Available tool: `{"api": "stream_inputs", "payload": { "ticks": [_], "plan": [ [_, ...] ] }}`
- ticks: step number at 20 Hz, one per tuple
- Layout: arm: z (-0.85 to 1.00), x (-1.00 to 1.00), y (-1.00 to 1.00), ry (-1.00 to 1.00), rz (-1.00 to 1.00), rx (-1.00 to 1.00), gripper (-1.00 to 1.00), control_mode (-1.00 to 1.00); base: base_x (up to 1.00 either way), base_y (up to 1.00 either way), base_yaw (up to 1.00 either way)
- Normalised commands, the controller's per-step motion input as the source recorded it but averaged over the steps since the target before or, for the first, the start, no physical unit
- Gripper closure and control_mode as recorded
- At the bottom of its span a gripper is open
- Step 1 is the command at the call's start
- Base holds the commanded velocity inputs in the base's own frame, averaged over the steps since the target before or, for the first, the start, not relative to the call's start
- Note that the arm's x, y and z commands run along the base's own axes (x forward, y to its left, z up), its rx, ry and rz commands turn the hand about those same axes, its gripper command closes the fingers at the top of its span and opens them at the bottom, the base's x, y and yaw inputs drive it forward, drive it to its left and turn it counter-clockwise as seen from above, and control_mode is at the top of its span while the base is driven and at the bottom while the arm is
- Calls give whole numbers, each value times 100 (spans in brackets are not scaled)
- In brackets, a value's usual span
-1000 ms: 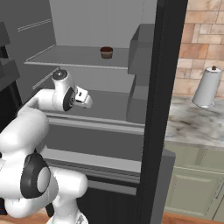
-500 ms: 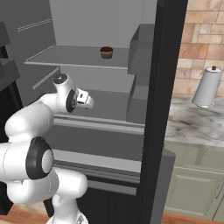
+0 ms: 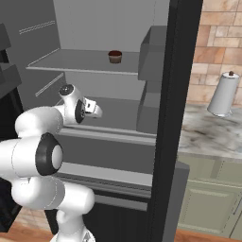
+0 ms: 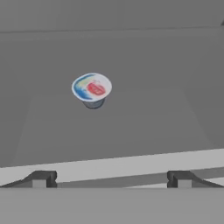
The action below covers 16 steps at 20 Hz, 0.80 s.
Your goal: Move the cupcake and yogurt from the second highest shelf to the top shelf to make space. Then, place the pitcher from the counter on the cleared second highest shelf.
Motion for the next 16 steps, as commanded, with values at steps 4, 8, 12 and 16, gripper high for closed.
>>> {"api": "stream_inputs", "payload": {
  "ticks": [4,8,12,16],
  "plan": [
    [-3,46,1,0,0,0,-100,-100,0,0,0],
    [-5,50,0,0,0,0,-100,-100,0,0,0],
    [-16,45,3,0,0,0,-100,-100,0,0,0],
    [-27,36,13,0,0,-1,-100,-100,0,0,0]
  ]
}}
